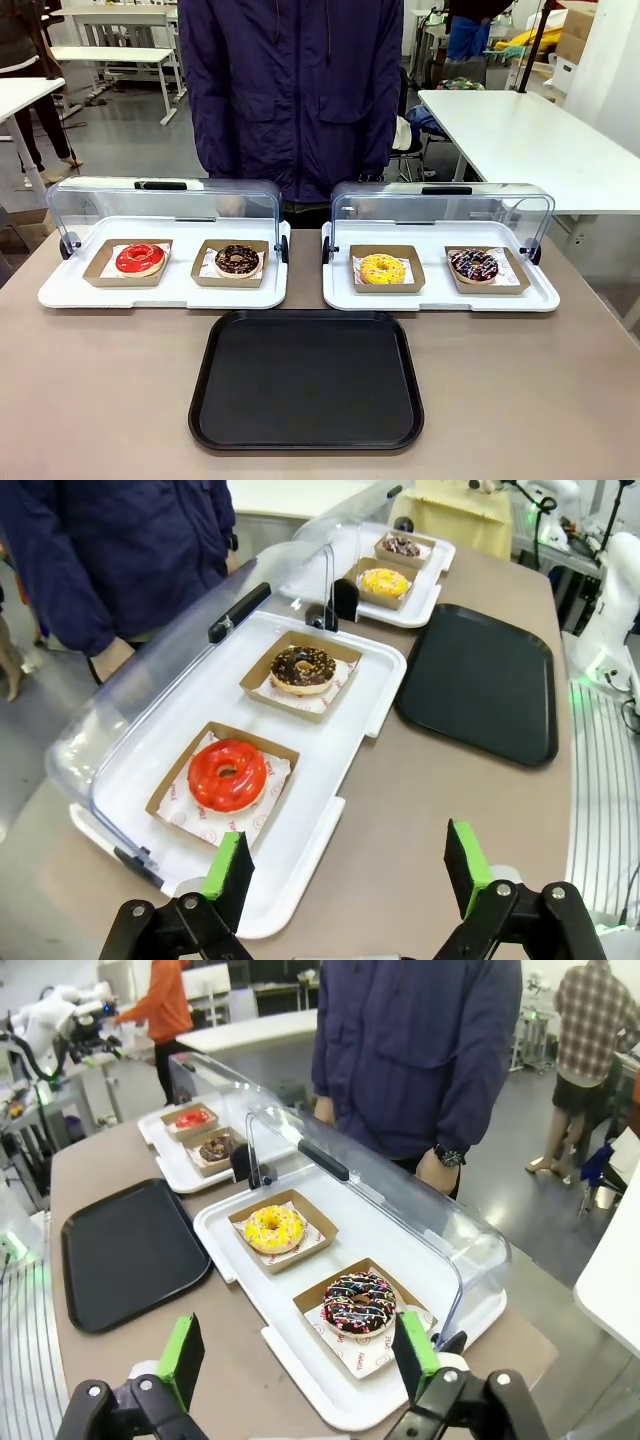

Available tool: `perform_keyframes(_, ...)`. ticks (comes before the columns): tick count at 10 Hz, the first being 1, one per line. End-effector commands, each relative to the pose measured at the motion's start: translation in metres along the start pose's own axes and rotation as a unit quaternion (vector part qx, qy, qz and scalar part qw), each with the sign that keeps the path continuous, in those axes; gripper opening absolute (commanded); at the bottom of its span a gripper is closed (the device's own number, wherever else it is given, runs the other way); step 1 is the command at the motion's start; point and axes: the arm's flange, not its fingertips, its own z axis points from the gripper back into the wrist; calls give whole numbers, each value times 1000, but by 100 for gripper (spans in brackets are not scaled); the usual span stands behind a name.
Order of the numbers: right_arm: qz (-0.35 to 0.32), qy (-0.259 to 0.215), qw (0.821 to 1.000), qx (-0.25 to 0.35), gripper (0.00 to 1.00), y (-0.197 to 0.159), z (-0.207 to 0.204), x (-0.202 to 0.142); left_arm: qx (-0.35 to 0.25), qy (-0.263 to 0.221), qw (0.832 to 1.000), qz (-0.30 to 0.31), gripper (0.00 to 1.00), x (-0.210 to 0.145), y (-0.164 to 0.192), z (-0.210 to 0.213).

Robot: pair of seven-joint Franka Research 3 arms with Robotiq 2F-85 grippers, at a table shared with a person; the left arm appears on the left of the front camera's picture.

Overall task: Move the third donut from the left to the tray.
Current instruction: Pick up the Paper togo box containing the Donut indicated by the person and place it on the Handle tray.

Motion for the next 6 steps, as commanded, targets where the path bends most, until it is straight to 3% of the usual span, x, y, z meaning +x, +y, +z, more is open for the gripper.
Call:
perform_keyframes(1,13,-1,1000,-3,100,-4,-2,1,2,-14,1000,-5,100,-2,-5,-2)
perform_keyframes(4,-5,7,1000,-1,100,-2,-4,-4,19,-23,1000,4,100,-5,-11,-4)
perform_keyframes(6,-5,7,1000,-1,100,-2,-4,-4,0,0,1000,6,100,-3,-3,-3)
